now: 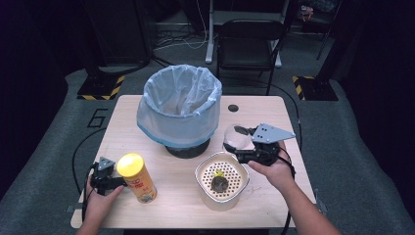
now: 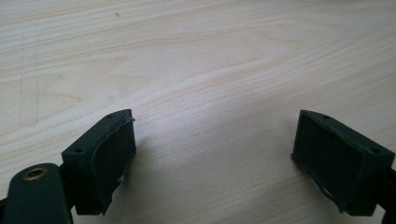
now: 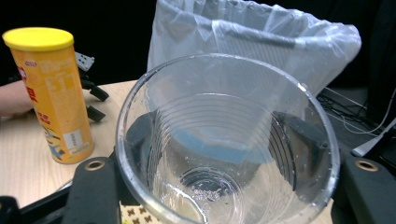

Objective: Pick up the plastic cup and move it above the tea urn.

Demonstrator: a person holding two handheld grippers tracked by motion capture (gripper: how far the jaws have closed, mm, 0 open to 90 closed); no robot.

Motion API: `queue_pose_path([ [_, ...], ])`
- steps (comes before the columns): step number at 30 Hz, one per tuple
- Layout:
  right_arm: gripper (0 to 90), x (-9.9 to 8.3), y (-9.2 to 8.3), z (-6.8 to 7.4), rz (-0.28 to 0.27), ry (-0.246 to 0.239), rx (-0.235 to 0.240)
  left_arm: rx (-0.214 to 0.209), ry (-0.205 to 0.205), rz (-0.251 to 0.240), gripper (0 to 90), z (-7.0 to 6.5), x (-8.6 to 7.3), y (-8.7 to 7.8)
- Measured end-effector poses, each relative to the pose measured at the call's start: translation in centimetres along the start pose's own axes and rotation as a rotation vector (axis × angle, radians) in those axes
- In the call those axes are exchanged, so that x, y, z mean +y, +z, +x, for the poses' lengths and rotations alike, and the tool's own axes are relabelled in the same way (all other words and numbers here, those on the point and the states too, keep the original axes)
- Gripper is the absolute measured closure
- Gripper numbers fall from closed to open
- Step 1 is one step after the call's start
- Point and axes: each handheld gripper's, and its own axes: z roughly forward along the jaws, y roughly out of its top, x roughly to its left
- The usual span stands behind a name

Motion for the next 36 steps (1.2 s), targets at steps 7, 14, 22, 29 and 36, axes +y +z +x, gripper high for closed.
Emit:
queue_pose_path([
  [7,34.8,2.3,0.3,-0.1,-0.038,0.021,0.041,0.0,-0.003,-0.003,12.9,0.0,0.0,0.0],
  [14,34.6,5.0,1.0,-0.6,-0.059,0.008,0.03,-0.002,-0.004,-0.004,12.9,0.0,0.0,0.0],
  [22,33.3,9.8,2.5,-2.6,-0.088,0.02,-0.021,-0.002,-0.002,-0.003,12.8,0.0,0.0,0.0],
  [29,33.3,12.6,4.2,-4.2,-0.107,0.043,-0.049,-0.002,-0.004,-0.003,12.9,0.0,0.0,0.0],
  [36,31.8,14.0,8.5,-5.0,-0.065,0.072,-0.001,-0.001,-0.007,-0.01,13.0,0.0,0.0,0.1],
])
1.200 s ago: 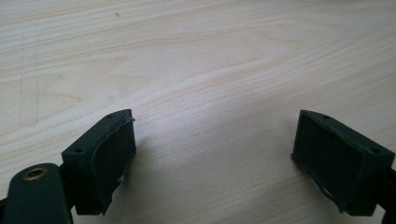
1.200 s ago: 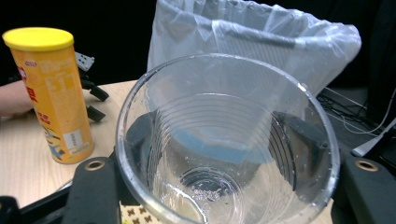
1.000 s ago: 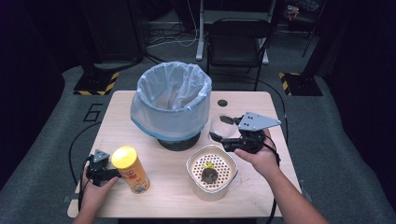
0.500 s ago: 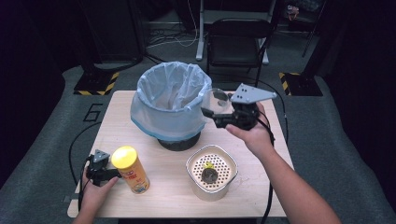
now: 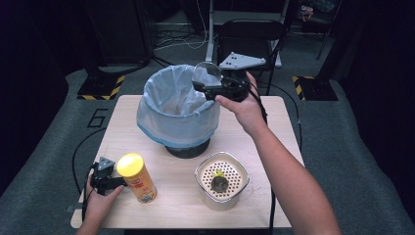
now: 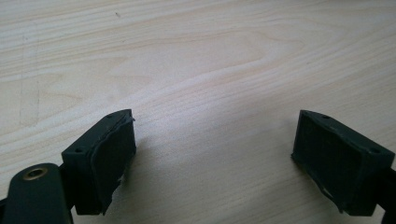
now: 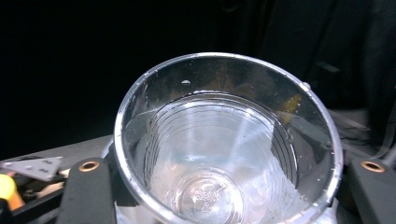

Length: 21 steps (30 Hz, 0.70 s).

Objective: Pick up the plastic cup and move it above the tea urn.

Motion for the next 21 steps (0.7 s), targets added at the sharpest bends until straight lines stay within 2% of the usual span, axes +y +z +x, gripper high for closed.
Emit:
queue_pose_path([
  [3,31.6,0.1,1.8,0.0,0.027,0.002,0.004,0.0,-0.003,0.001,13.0,0.0,0.0,0.0],
  [5,31.6,0.2,2.3,0.0,0.026,0.0,-0.001,0.0,-0.002,0.001,13.0,0.0,0.0,0.0],
  [7,31.6,0.4,3.7,0.2,0.032,0.002,0.003,-0.002,0.0,0.012,13.0,0.0,0.0,-0.1],
  [11,30.6,0.3,4.8,0.3,0.032,0.015,0.001,-0.004,0.002,0.017,13.0,0.0,0.1,-0.1],
  [12,28.6,0.2,5.6,0.4,0.036,0.009,0.004,0.001,0.015,0.022,13.0,0.1,0.1,-0.2],
  [13,27.6,0.2,5.8,0.5,0.038,0.014,0.002,0.0,0.012,0.021,13.0,0.1,0.1,-0.2],
  [14,26.2,0.1,6.1,0.5,0.043,-0.003,0.0,0.002,0.011,0.019,13.0,0.1,0.1,-0.2],
  [16,16.7,-0.2,6.9,0.5,0.065,0.006,0.005,0.001,0.009,0.025,13.0,0.0,0.1,-0.3],
  [18,13.6,-0.5,7.6,0.7,0.085,0.006,-0.006,-0.004,0.0,0.024,13.0,0.0,0.0,-0.2],
  [19,11.4,-0.6,7.8,0.8,0.086,0.006,-0.01,-0.001,0.007,0.024,13.0,0.0,0.0,-0.3],
  [21,9.3,-0.9,8.0,1.0,0.088,0.021,-0.001,-0.003,0.004,0.024,13.0,0.0,0.0,-0.3],
])
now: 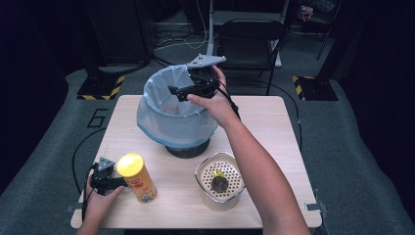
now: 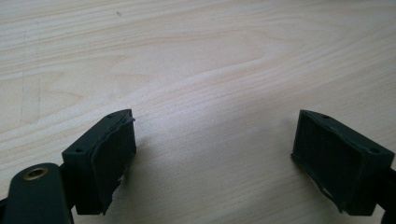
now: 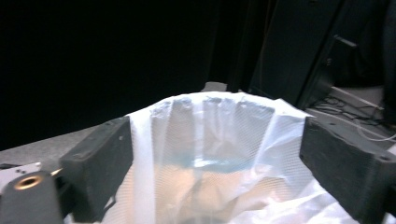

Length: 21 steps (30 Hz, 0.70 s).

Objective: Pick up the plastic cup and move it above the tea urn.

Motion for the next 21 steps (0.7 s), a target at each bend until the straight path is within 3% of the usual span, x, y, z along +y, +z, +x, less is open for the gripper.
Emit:
queue_pose_path([
  [8,13.7,-0.4,-1.4,-0.2,-0.016,-0.01,-0.018,-0.001,0.003,-0.004,13.0,0.1,0.0,0.0],
  [12,15.0,-0.8,-2.9,-0.5,-0.023,-0.01,-0.006,-0.003,0.007,-0.023,12.7,0.1,-0.1,0.2],
  [15,19.2,-1.5,-5.1,-0.4,-0.019,-0.005,0.004,-0.019,0.021,-0.001,11.5,0.3,0.0,0.0],
  [20,22.4,-2.7,-7.3,-0.5,-0.018,-0.023,-0.006,-0.01,0.021,-0.016,11.9,0.2,-0.1,0.1],
  [21,22.4,-3.7,-8.7,-0.7,-0.009,-0.019,-0.023,-0.017,0.011,0.008,13.0,0.2,0.0,-0.1],
])
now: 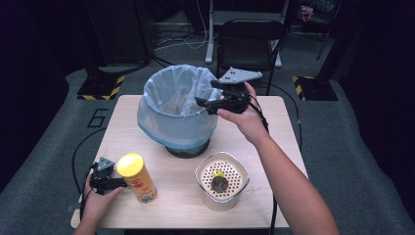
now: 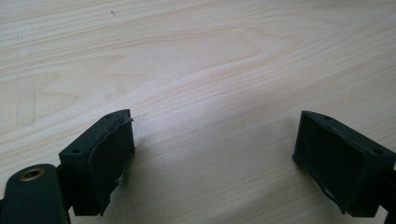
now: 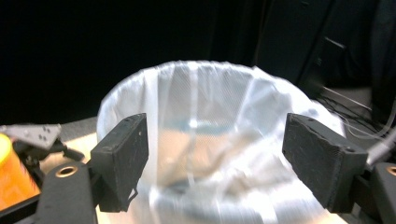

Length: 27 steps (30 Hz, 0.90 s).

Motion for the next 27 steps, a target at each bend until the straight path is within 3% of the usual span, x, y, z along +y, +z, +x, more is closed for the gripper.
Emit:
queue_pose_path([
  [2,22.4,-0.4,-0.5,0.0,0.0,0.0,-0.008,0.001,-0.01,-0.013,14.7,0.0,0.0,0.0],
  [3,22.4,-1.1,-1.3,-0.1,0.017,-0.009,-0.026,-0.018,-0.007,0.013,15.1,0.1,0.1,-0.3],
  [7,22.4,-4.3,-3.8,-0.2,0.05,-0.025,-0.083,-0.02,-0.013,-0.008,15.2,0.1,0.2,-0.6],
  [13,22.6,-8.6,-6.4,-0.1,0.086,-0.005,-0.157,-0.04,-0.047,-0.053,15.2,0.0,0.8,-1.8],
  [15,23.5,-10.1,-7.2,-0.2,0.063,0.018,-0.157,-0.051,-0.043,-0.057,15.3,-0.1,1.1,-2.3],
  [20,23.9,-13.0,-9.0,0.0,0.107,0.028,-0.22,-0.069,-0.013,-0.07,16.2,-0.4,2.5,-3.8],
  [23,25.1,-14.7,-10.1,0.3,0.089,0.052,-0.255,-0.066,0.019,-0.067,16.5,-0.5,2.9,-4.8],
  [25,25.1,-15.8,-10.6,0.5,0.073,0.074,-0.281,-0.075,0.016,-0.063,16.4,-0.6,3.0,-5.2],
  [26,25.1,-16.3,-10.9,0.5,0.068,0.09,-0.284,-0.103,0.029,-0.079,16.3,-0.5,2.9,-6.0],
  [27,25.1,-16.3,-10.9,0.5,0.068,0.09,-0.284,-0.103,0.029,-0.079,16.2,-0.5,2.9,-6.0],
])
